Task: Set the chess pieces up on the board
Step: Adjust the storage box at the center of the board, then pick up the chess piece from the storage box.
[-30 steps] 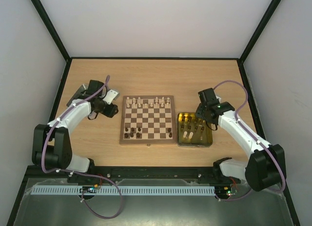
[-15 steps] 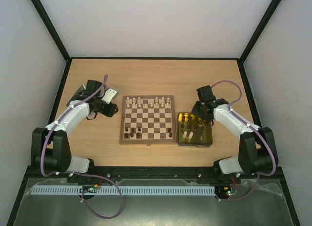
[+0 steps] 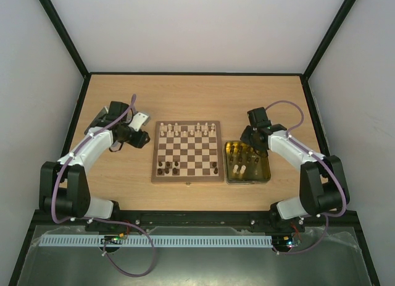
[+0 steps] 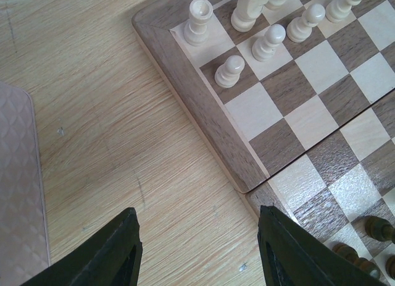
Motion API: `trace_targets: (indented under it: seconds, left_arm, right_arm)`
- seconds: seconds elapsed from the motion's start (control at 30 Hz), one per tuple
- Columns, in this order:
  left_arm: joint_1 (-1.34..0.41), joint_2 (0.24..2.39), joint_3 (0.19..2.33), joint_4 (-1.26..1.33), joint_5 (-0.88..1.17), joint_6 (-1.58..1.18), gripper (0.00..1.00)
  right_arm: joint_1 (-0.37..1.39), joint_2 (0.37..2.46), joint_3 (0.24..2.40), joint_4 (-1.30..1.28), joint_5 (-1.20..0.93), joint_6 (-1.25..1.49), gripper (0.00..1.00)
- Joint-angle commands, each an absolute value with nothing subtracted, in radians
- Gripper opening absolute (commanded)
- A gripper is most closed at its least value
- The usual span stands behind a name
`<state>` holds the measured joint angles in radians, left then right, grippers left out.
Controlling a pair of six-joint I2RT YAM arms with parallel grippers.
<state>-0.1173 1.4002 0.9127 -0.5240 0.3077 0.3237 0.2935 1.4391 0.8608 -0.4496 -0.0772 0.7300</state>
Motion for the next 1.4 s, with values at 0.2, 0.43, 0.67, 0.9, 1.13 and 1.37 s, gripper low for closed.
trace_targets:
  seconds: [0.2,0.43,0.67,0.9,1.13,1.37]
  left_arm:
    - [-0.112,1.401,0.895,-0.52,0.321,0.311,0.54]
    - [-0.112,1.411,0.894,-0.509,0.303,0.31,0.54]
    - [-0.112,1.396,0.887,-0.499,0.296,0.314,0.6]
    - [-0.111,1.386,0.876,-0.495,0.29,0.316,0.63]
    - [-0.107,1.386,0.873,-0.492,0.297,0.316,0.63]
    - [-0.1,1.384,0.871,-0.494,0.305,0.318,0.64]
  right_arm:
    - [0.288,1.33,0.909,-0.47,-0.039,0.736,0.32]
    - [0.324,1.258,0.901,-0.582,-0.101,0.644,0.21]
    - [0.448,1.308,0.897,-0.6,-0.048,0.585,0.36]
    - [0.485,1.383,0.926,-0.597,-0.027,0.574,0.35]
    - [0.499,1.422,0.948,-0.602,-0.025,0.572,0.28]
    - [0.505,1.405,0.964,-0.636,-0.007,0.58,0.29]
